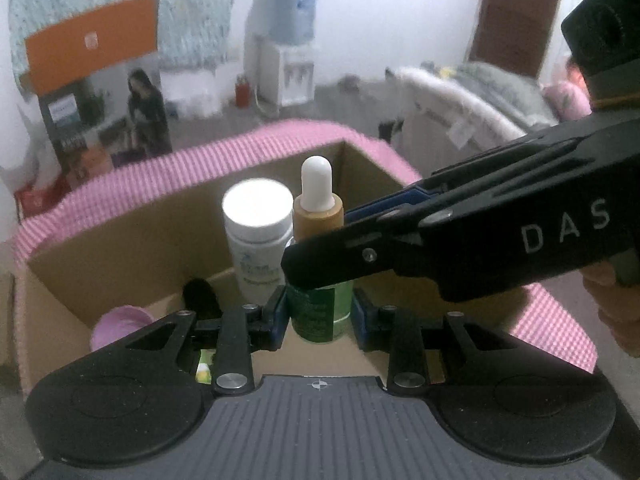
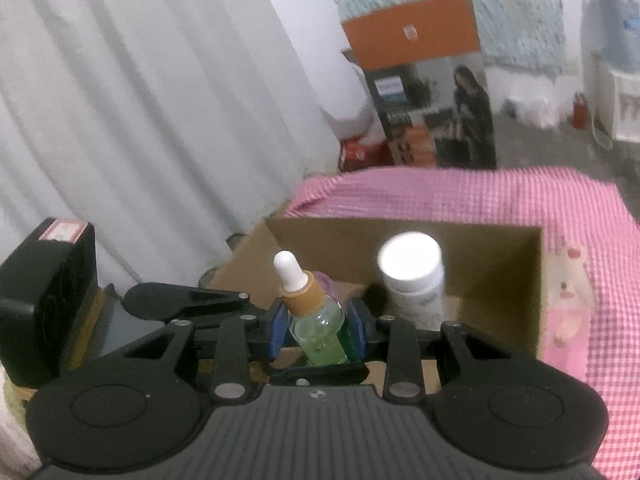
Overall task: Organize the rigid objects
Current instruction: 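Carry the dropper bottle with the right gripper into the box and release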
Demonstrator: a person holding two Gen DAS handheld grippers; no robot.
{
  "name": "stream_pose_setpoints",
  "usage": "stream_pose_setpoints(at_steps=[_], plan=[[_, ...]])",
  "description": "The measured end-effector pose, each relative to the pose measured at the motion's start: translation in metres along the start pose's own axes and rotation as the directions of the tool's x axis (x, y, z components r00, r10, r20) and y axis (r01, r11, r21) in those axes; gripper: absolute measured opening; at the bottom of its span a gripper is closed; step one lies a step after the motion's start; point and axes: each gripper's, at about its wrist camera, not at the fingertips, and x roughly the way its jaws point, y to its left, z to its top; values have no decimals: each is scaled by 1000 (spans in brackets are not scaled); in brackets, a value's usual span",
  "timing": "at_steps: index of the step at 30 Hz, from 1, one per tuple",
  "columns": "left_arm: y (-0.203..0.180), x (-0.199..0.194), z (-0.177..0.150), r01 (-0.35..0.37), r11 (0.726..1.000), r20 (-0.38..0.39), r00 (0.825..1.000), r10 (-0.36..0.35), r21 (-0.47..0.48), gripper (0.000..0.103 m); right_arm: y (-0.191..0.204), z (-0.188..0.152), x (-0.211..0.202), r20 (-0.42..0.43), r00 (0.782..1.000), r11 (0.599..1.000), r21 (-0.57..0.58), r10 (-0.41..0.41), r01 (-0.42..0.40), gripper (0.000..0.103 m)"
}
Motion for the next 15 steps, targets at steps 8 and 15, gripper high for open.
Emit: stream_pose_setpoints(at_steps=[8, 15], plan=[[12, 27, 5, 11, 999, -111, 994, -16, -45, 32, -37, -2, 28, -70, 997, 998, 63, 20, -16, 35], [18, 35, 8, -9, 998, -155, 988, -1, -62, 33, -50, -5, 49, -105, 994, 997, 71, 18, -11, 34]])
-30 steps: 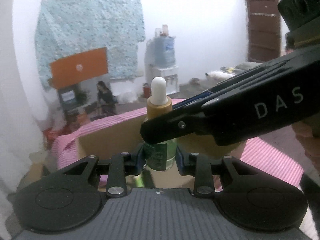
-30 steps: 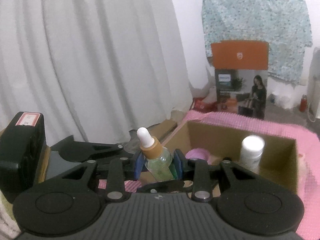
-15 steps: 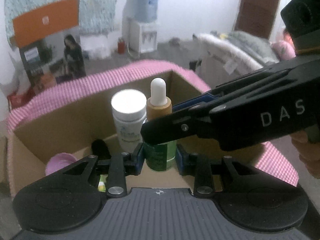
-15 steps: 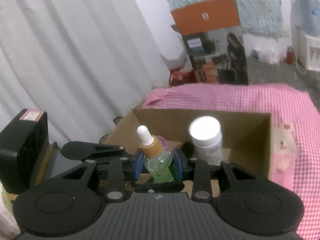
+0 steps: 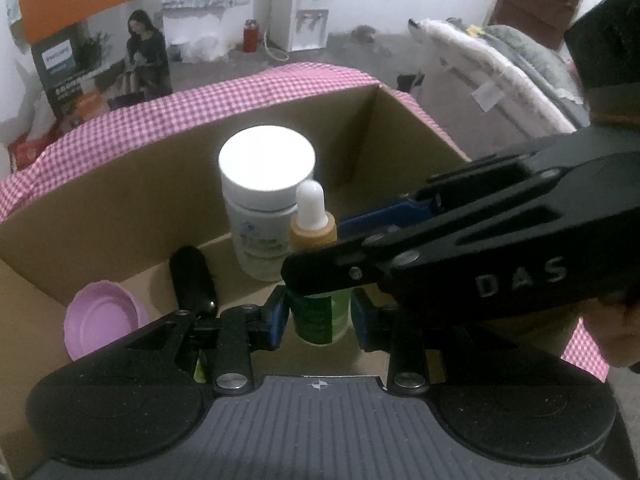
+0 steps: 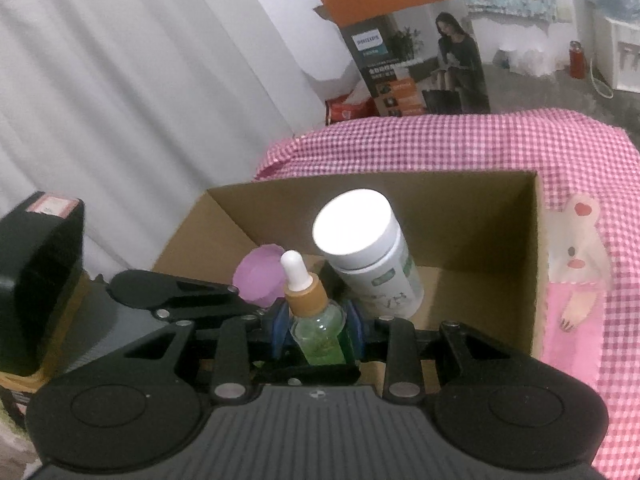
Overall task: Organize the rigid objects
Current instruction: 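Carry the dropper bottle with the right gripper into the box and release, then move the right gripper back to the white plug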
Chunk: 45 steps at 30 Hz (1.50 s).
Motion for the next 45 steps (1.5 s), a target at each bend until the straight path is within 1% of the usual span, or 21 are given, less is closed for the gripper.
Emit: stream_pose_setpoints(at_steps=[6, 8, 14, 16, 18, 19, 20, 21, 22, 28, 31, 34, 38, 42, 45], plan=[[5, 2, 2, -15, 1000, -25, 1000, 15, -14, 34, -8, 0, 16, -40, 999, 1000, 10, -2, 2, 32], [6, -1, 2, -3, 1000, -17, 1000, 3, -13, 35, -8, 0, 20, -46, 999, 1000, 6, -4, 4, 31], [2, -6, 1, -6, 1000, 3, 1000, 6, 0, 43, 0, 0, 22, -44, 999, 1000, -15, -8, 8, 32], [2, -11, -1, -8, 1000, 23, 1000, 8, 0, 55, 3, 0, 21, -42, 999, 1000, -22, -16, 15, 34], [-1, -17, -2, -18, 1000, 48, 999, 17, 4, 63, 6, -1, 18, -42, 999, 999, -32, -27, 26, 35], [-2, -21, -2, -22, 1000, 59, 998, 21, 7, 69, 7, -2, 16, -38, 999, 999, -30, -32, 31, 38], [-4, -25, -3, -27, 1000, 70, 997, 26, 9, 71, 8, -2, 14, -32, 999, 999, -29, -35, 34, 43], [-5, -28, -4, -30, 999, 79, 996, 29, 11, 73, 10, -2, 10, -21, 999, 999, -28, -35, 35, 50], [-7, -33, -5, -35, 999, 90, 995, 33, 15, 76, 11, -3, 5, -7, 999, 999, -28, -37, 37, 53], [-20, -66, -20, -68, 997, 169, 984, 60, 47, 90, 23, -11, -39, 93, 995, 999, -12, -40, 41, 55], [-28, -84, -31, -83, 995, 216, 974, 70, 51, 96, 30, -22, -68, 156, 987, 999, 2, -34, 34, 55], [-37, -100, -44, -86, 995, 254, 965, 70, 54, 98, 36, -35, -100, 216, 976, 1000, 18, -21, 18, 55], [-50, -111, -65, -74, 995, 283, 958, 52, 69, 99, 45, -65, -135, 276, 961, 999, 42, -18, 6, 55], [-63, -111, -87, -60, 993, 280, 959, 29, 102, 99, 44, -99, -152, 291, 957, 995, 94, -15, -13, 55], [-76, -103, -106, -59, 990, 261, 965, 24, 127, 99, 39, -124, -149, 279, 960, 987, 157, -22, -23, 55]])
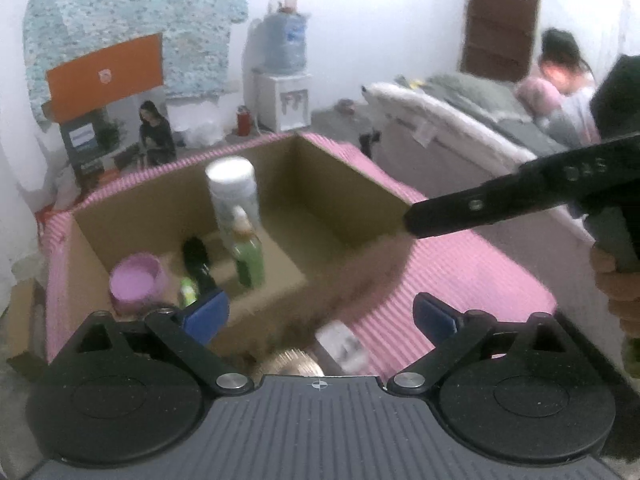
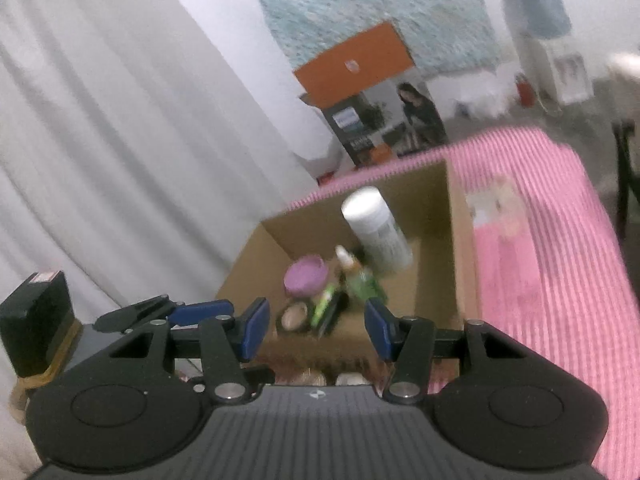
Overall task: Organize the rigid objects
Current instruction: 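Move the right gripper back to the white plug, then close the right gripper on the white plug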
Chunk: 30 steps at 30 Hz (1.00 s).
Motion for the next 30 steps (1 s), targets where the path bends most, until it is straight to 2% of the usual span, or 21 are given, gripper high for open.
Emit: stream_pose_setpoints(at_steps=[5, 8, 11, 13, 19, 30], plan=[[-23, 10, -29, 43, 999, -41, 998, -42, 24, 93, -19, -36, 16, -59, 998, 996, 92, -8, 13, 55], [-30, 19, -39, 79, 997, -67, 995, -78, 13, 80, -29, -48, 26, -92, 996, 991, 131, -4, 16, 53], [-28, 30, -44, 85, 996, -77, 993, -86, -16, 72, -37, -50, 40, -122, 992, 987, 159, 3, 17, 48], [-24, 38, -44, 80, 996, -87, 993, -83, -43, 63, -42, -49, 51, -147, 989, 984, 178, 8, 18, 45], [-22, 54, -44, 26, 998, -91, 995, -30, -49, 58, -48, -47, 83, -200, 980, 980, 197, 16, 24, 41], [-29, 71, -46, 6, 999, -86, 996, -9, -37, 53, -53, -50, 100, -252, 968, 978, 208, 25, 29, 39]])
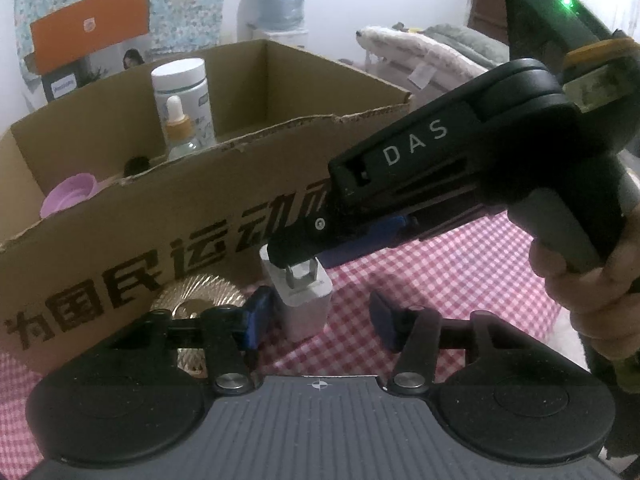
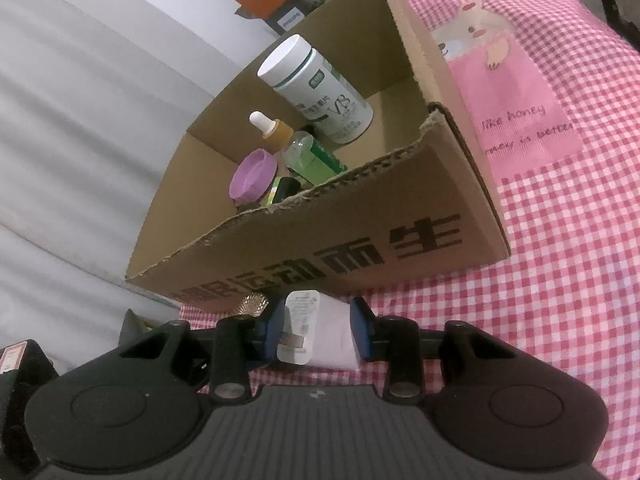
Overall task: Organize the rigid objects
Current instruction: 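Close the right gripper on the white plug, then carry the white plug with the right gripper into the box and release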
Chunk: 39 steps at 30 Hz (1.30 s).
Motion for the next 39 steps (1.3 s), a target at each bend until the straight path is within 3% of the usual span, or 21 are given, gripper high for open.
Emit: stream_pose_setpoints(at_steps=[6, 9, 12, 21, 29, 35, 39], plan=[[-4, 9, 4, -9, 1000, 6, 1000, 8, 10, 44, -3, 3, -3, -3, 1000, 1000, 7, -21, 21, 39], [-6, 11, 4, -43, 999, 11, 999, 43, 24, 30, -10, 2, -3, -5, 1000, 999, 36, -13, 13, 40], [-3, 9, 3, -45, 999, 14, 999, 45, 6, 27, -12, 1, -4, 0, 1000, 999, 43, -13, 13, 40], [-13, -8, 1, -37, 999, 46, 998, 36, 14, 26, -6, -12, -19, 20, 999, 999, 40, -25, 25, 39], [-17, -61, 19, -67, 997, 173, 983, 60, 36, 26, 34, -16, -58, 96, 995, 999, -40, -5, 9, 38], [-4, -84, 58, -94, 995, 255, 963, 84, 29, 26, 79, 7, -85, 178, 984, 986, -169, 30, 1, 39], [11, -71, 84, -84, 996, 248, 965, 84, -9, 26, 98, 37, -85, 193, 981, 973, -230, 34, 12, 39]])
